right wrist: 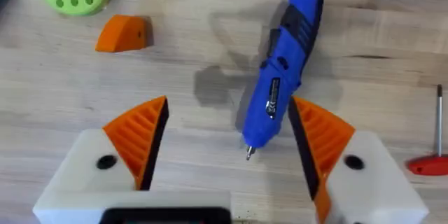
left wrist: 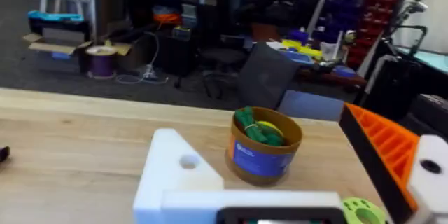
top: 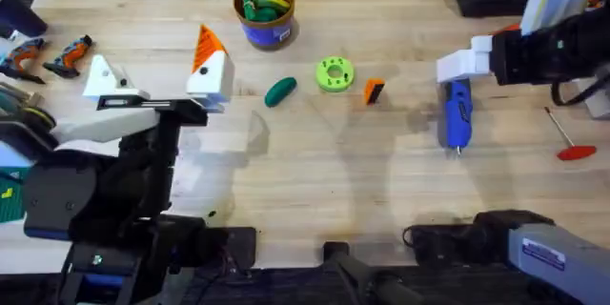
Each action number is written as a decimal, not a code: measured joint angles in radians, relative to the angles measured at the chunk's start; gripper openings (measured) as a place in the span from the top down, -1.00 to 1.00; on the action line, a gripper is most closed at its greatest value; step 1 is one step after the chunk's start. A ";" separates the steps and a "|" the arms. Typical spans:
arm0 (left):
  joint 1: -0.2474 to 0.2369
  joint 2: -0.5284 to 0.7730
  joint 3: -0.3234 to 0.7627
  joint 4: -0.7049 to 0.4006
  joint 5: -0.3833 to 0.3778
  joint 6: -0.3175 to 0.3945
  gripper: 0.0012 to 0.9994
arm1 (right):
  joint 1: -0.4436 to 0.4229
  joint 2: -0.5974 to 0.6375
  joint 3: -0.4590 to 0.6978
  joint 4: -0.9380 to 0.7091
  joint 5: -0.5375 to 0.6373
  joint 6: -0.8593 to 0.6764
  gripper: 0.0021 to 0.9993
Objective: Pick up the gripper from the table and insert it into the empty holder that is missing its gripper. Then pick up a screw, insert it into the mounting hole, and use the screwdriver to tighten it. Finally, clean up the table by picking up the vegetable and placing it into the bucket.
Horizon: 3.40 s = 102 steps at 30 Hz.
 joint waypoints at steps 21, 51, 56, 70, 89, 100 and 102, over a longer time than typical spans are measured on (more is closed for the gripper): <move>0.094 -0.131 -0.138 -0.103 0.088 -0.032 -0.97 | 0.000 0.000 0.000 -0.001 0.000 0.000 -0.98; 0.094 -0.130 -0.138 -0.206 0.687 0.298 -0.97 | 0.000 0.000 0.000 -0.002 0.000 0.000 -0.98; 0.094 -0.130 -0.135 -0.234 0.942 0.320 -0.97 | 0.000 0.000 0.000 -0.002 0.000 0.000 -0.98; 0.094 -0.130 -0.134 -0.255 1.101 0.322 -0.97 | 0.000 0.000 0.000 -0.002 0.000 0.000 -0.98; 0.094 -0.130 -0.134 -0.257 1.118 0.206 -0.97 | 0.000 0.000 0.000 -0.002 0.000 0.000 -0.98; 0.094 -0.130 -0.134 -0.260 1.139 0.202 -0.97 | 0.000 0.000 0.000 -0.002 0.000 0.000 -0.98; 0.094 -0.130 -0.134 -0.260 1.140 0.202 -0.97 | 0.000 0.000 0.000 -0.002 0.000 0.000 -0.98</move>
